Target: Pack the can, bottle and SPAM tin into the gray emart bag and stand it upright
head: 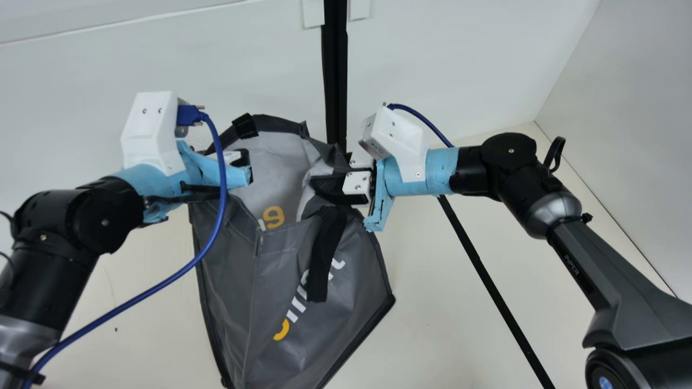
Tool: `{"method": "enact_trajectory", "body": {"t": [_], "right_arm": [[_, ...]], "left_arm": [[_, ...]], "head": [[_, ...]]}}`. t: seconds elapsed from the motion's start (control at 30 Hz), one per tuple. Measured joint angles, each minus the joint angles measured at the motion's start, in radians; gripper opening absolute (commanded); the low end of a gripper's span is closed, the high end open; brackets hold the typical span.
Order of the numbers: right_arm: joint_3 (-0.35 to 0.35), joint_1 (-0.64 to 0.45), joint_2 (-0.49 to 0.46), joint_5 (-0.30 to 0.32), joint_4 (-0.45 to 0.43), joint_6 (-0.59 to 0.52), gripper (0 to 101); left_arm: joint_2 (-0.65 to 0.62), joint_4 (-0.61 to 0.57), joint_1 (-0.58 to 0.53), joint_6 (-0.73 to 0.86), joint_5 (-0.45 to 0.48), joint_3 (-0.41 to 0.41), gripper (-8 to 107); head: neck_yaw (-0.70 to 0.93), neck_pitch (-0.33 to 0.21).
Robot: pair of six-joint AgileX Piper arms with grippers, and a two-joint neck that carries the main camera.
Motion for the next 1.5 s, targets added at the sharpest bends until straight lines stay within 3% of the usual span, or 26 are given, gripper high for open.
{"method": "enact_trajectory", "body": {"t": [0.47,0.83,1.5], "right_arm": [[0.0,0.0,0.0,0.0,0.0,0.0,0],[0.0,0.0,0.0,0.004,0.0,0.0,0],[0.0,0.0,0.0,0.0,0.0,0.0,0]], "left_arm": [[-0.018,-0.003,-0.003,0.003,-0.013,0.019,90],[-0.126,-0.093,-0.005,0.104,-0.082,0.147,90],[-0.321,-0.4,0.072,0.372,-0.135,0.307,90]], "head": [[-0.002,0.0],[0.0,0.0],[-0.002,0.0]]}}
